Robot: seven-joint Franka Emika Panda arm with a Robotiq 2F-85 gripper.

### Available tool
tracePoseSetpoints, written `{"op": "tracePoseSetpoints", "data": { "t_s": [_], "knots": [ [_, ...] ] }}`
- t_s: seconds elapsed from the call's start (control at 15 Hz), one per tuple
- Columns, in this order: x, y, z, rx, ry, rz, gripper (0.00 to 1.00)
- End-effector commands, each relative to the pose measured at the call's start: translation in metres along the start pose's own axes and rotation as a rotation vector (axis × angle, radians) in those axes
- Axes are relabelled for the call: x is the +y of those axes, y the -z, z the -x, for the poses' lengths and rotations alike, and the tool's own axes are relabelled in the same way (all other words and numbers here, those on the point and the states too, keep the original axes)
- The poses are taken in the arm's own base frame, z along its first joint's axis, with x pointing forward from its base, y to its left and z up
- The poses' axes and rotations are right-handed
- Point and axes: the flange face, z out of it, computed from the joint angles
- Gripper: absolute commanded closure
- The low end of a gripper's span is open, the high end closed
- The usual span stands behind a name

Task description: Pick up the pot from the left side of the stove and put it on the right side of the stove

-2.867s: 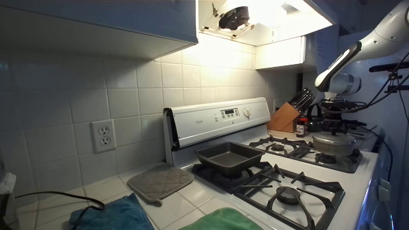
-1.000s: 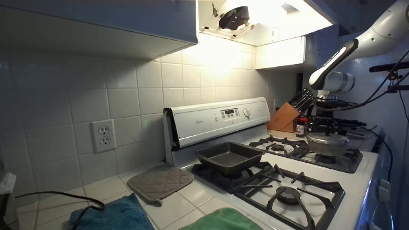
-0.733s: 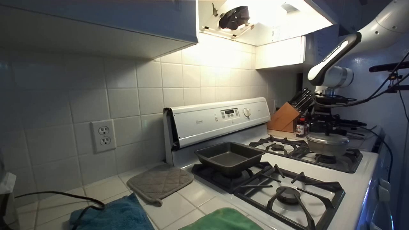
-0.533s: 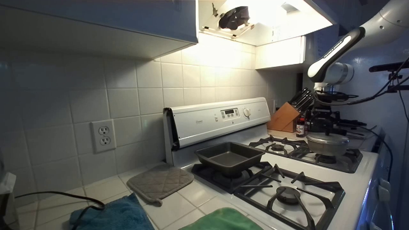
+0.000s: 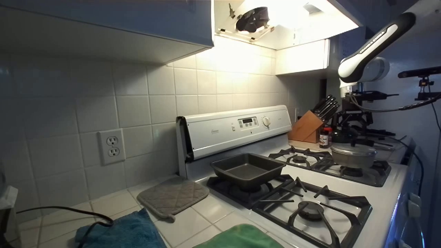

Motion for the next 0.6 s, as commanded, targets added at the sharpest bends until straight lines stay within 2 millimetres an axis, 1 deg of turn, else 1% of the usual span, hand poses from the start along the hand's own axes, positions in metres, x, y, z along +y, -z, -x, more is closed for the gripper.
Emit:
{"op": "tracePoseSetpoints", "data": {
  "t_s": [0.0, 0.13, 0.2, 0.33, 0.53],
  "knots": [
    [0.002, 0.016, 0.044, 0.102, 0.151, 0.014, 0.0],
    [-0.001, 0.02, 0.062, 0.144, 0.226, 0.011, 0.0],
    [-0.001, 0.025, 0.07, 0.167, 0.261, 0.008, 0.0],
    [0.002, 0.029, 0.089, 0.193, 0.322, -0.012, 0.0],
    [0.012, 0.037, 0.114, 0.19, 0.392, -0.044, 0.0]
  ]
}}
